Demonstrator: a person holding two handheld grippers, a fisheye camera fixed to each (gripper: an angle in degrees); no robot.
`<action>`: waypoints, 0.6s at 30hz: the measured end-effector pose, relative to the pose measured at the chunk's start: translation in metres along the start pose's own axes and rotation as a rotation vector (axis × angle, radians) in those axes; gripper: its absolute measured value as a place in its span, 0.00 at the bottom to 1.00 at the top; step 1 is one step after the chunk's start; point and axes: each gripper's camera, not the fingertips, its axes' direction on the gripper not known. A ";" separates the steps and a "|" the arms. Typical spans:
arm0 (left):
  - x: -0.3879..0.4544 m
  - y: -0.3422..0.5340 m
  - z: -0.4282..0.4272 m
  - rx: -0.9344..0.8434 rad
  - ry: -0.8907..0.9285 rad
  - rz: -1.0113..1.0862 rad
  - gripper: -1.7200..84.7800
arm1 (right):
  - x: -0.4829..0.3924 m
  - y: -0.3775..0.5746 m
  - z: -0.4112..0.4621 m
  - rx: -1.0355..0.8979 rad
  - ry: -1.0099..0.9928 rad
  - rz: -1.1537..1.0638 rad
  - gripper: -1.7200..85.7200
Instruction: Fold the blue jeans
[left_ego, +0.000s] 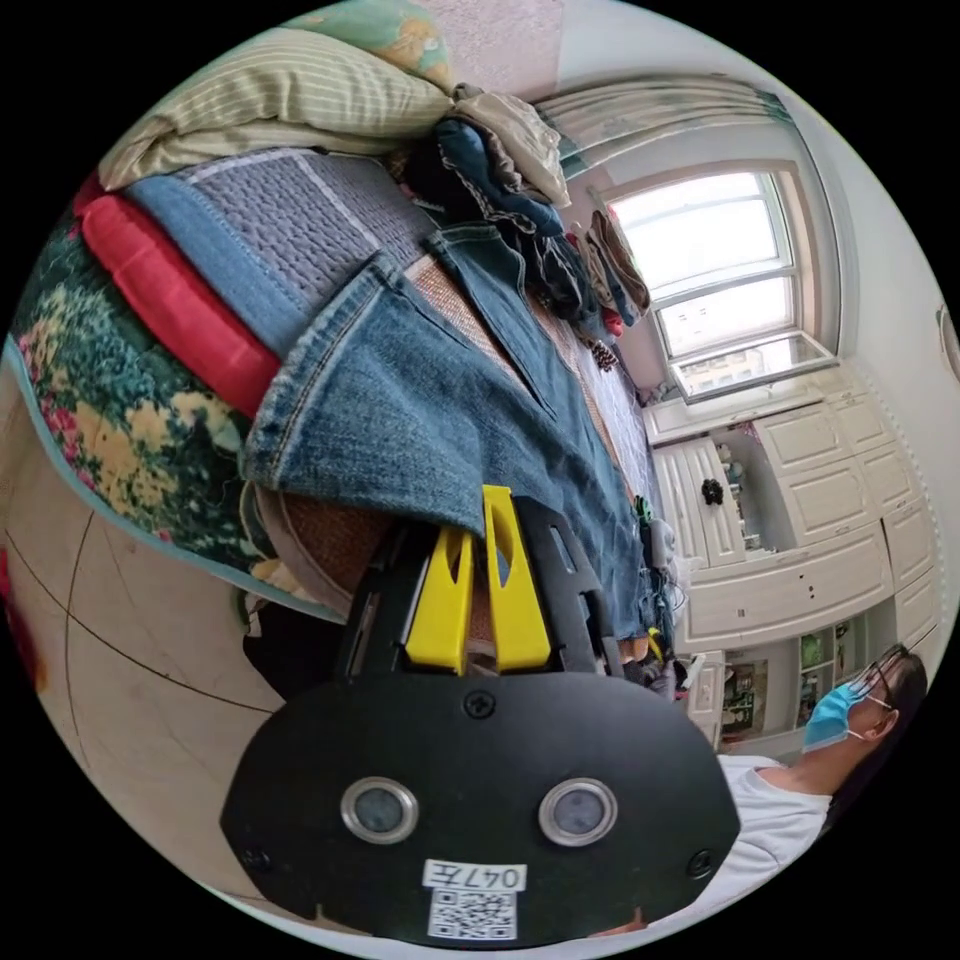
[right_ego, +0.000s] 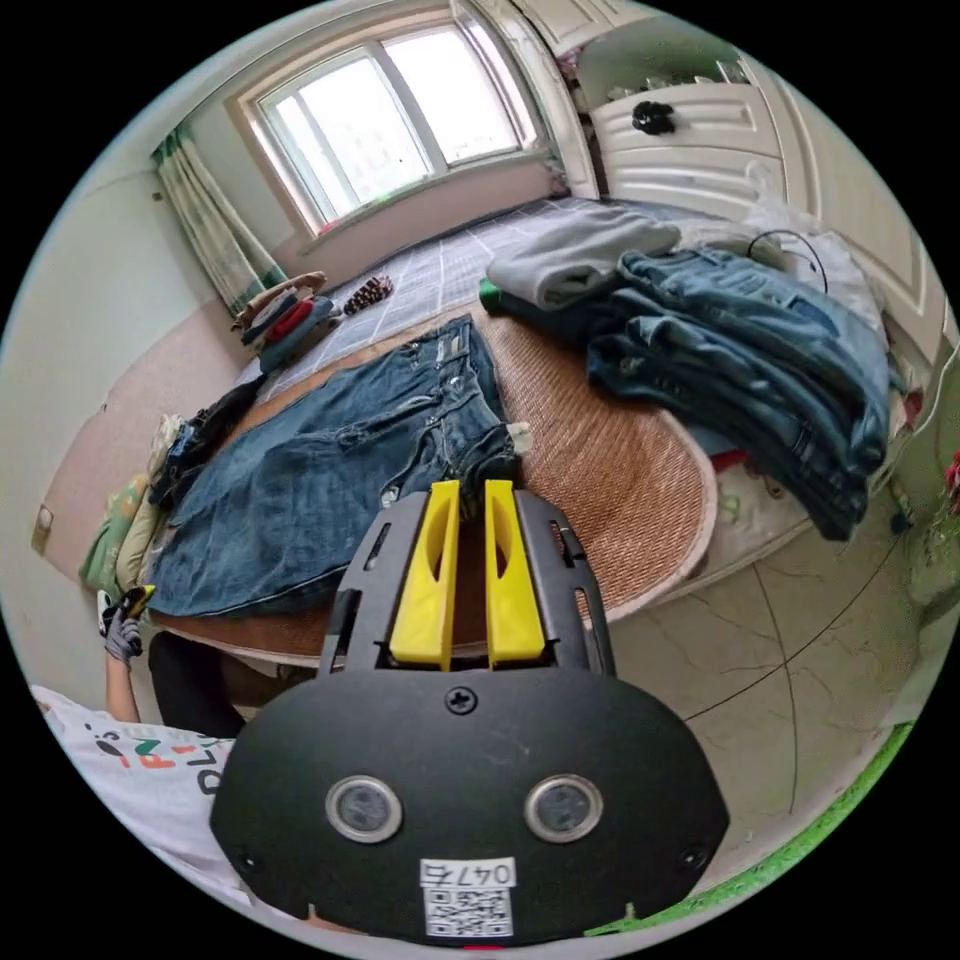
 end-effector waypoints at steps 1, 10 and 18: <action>0.007 0.000 0.000 -0.020 -0.013 0.022 0.01 | 0.001 -0.005 -0.024 0.032 0.037 -0.034 0.03; 0.016 0.027 0.007 -0.074 0.018 -0.005 0.01 | 0.073 0.012 0.045 -0.306 0.211 -0.046 0.03; 0.016 0.000 -0.001 -0.076 0.028 0.025 0.02 | 0.083 0.000 0.058 -0.357 0.208 -0.010 0.04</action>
